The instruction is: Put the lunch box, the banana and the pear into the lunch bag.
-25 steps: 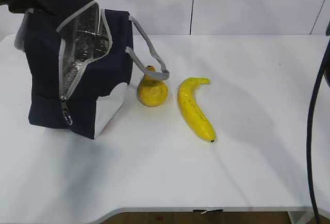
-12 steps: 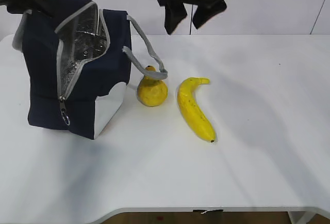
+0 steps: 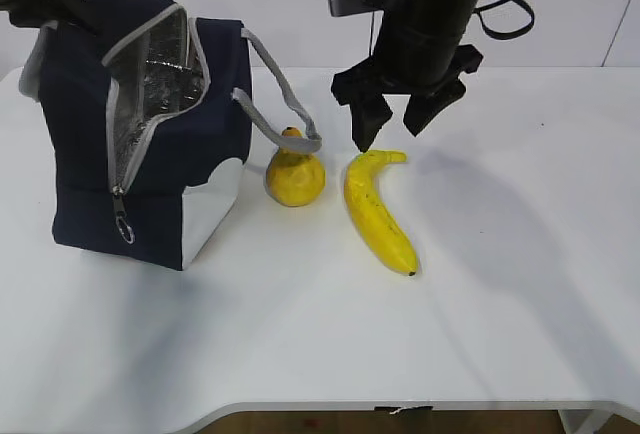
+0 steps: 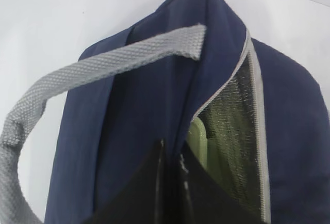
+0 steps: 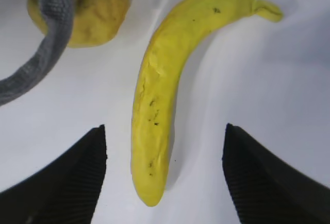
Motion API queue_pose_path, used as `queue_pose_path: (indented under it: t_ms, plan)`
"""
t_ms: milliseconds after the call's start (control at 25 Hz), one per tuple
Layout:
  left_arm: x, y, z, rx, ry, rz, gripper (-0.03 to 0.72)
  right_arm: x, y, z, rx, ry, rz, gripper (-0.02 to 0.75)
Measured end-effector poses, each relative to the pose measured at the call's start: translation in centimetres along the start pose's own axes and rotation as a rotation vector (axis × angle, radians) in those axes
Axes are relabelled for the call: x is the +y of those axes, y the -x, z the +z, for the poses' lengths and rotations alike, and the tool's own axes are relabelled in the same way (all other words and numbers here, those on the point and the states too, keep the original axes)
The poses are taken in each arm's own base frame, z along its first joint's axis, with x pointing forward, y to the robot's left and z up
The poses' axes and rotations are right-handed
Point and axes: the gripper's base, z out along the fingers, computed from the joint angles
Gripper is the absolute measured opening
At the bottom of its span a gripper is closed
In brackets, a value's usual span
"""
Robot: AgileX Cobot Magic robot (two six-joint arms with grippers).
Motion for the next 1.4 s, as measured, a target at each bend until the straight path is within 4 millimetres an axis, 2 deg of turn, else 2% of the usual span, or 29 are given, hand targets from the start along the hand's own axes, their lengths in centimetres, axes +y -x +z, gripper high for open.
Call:
queue_pose_path:
  t_ms: [520,880,1400]
  plan:
    - [0.0,0.0,0.0,0.000,0.000,0.002,-0.006,0.1,-0.1,7.0,0.136,0.048,0.001,0.556]
    - [0.0,0.0,0.0,0.000,0.000,0.002,-0.006,0.0,-0.3,9.5,0.175,0.053,0.002,0.552]
    - [0.0,0.1,0.0,-0.007,-0.001,0.002,-0.006,-0.1,0.3,10.5,0.116,0.051,-0.011,0.512]
